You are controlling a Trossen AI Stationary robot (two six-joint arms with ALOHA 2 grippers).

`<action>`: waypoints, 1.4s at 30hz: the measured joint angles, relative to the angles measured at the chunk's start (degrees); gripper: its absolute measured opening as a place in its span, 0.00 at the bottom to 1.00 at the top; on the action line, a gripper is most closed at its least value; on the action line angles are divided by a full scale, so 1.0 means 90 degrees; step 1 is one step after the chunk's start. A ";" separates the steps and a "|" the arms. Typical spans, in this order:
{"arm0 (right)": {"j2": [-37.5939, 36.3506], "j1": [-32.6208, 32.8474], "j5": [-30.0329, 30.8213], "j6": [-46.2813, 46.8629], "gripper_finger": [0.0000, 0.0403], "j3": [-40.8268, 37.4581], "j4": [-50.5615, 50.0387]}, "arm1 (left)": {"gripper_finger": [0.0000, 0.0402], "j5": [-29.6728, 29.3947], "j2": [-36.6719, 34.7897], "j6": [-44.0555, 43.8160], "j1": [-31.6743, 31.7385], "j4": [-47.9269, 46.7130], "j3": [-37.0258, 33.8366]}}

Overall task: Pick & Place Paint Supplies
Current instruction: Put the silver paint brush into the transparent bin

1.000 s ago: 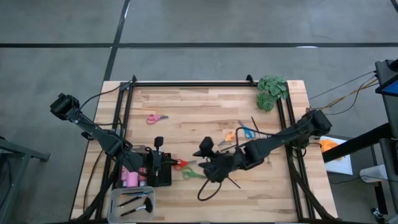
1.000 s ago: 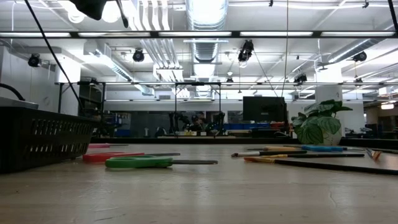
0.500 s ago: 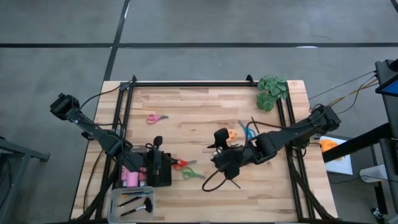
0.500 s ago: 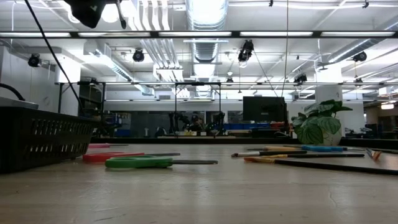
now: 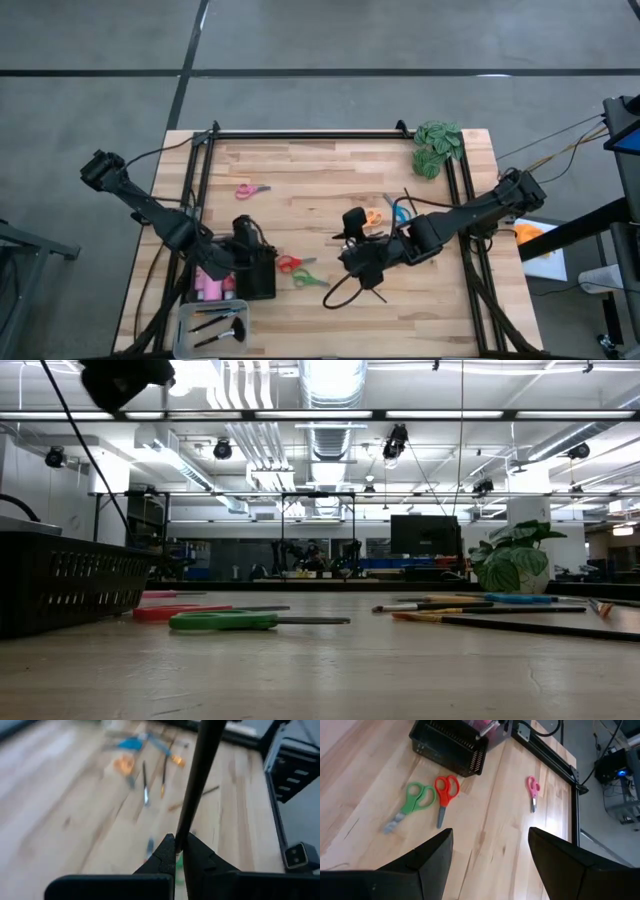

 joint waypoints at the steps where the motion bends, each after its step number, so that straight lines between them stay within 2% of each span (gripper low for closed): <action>1: 0.0000 0.0000 0.0000 -0.0017 0.64 0.0000 -0.0004 | 0.02 0.0149 0.0000 -0.0343 0.0000 -0.0335 0.0103; 7: 0.0000 -0.0002 0.0000 0.0006 0.64 0.0000 0.0000 | 0.02 0.1940 0.0001 -0.2003 -0.0005 -0.1735 0.0553; 10: 0.0000 -0.0002 0.0000 0.0015 0.64 0.0000 0.0003 | 0.02 0.2920 0.0002 -0.2769 -0.0016 -0.1976 0.0617; 15: 0.0000 -0.0002 0.0000 0.0022 0.64 0.0000 0.0002 | 0.02 0.5058 0.0002 -0.3921 -0.0074 -0.2151 0.0629; 18: 0.0000 -0.0002 0.0000 0.0023 0.64 0.0000 0.0000 | 0.02 0.5760 0.0048 -0.4268 -0.0303 -0.2481 0.0624; 24: 0.0000 -0.0002 0.0000 0.0023 0.64 0.0000 0.0002 | 0.02 0.5929 0.0046 -0.5115 -0.0994 -0.3021 0.0409; 29: 0.0000 -0.0002 0.0002 0.0017 0.64 0.0000 0.0000 | 0.02 0.5946 0.0064 -0.5986 -0.1508 -0.2815 0.0218; 34: 0.0000 -0.0002 0.0000 0.0013 0.64 0.0000 0.0002 | 0.02 0.5913 0.0325 -0.6124 -0.1837 -0.2083 -0.0027; 42: 0.0000 -0.0002 0.0000 0.0013 0.64 0.0000 0.0004 | 0.02 0.6132 0.1242 -0.6124 -0.1881 -0.1279 -0.0088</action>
